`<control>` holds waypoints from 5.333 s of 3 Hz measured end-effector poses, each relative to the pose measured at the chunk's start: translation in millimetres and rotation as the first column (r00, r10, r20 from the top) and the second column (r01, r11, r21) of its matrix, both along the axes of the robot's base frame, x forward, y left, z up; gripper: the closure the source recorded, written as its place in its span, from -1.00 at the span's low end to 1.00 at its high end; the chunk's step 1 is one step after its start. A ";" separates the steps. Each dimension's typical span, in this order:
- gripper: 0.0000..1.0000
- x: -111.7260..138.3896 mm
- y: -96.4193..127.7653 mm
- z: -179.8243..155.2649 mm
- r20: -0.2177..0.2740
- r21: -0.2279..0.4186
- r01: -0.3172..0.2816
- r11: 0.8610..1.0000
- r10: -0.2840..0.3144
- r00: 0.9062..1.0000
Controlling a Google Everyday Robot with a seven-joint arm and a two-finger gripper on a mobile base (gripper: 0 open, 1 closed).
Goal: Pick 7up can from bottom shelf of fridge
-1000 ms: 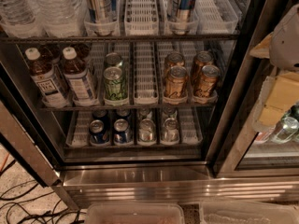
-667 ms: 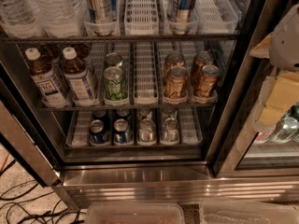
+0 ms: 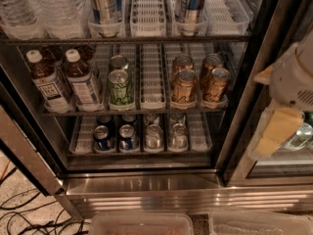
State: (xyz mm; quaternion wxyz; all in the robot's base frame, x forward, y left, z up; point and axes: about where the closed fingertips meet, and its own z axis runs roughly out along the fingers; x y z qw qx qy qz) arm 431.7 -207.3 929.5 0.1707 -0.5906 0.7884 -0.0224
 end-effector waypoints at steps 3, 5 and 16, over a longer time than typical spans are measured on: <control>-1.00 -89.3 103.3 -123.5 0.040 0.277 0.072 0.958 -0.087 0.995; -1.00 -134.1 163.2 -230.0 -0.102 0.465 0.193 0.864 -0.164 0.981; -1.00 40.5 229.7 -198.6 0.562 0.745 -0.302 0.594 -0.317 0.764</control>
Offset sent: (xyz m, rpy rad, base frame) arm -0.0588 0.1064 -0.2106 0.3644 -0.2948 -0.2570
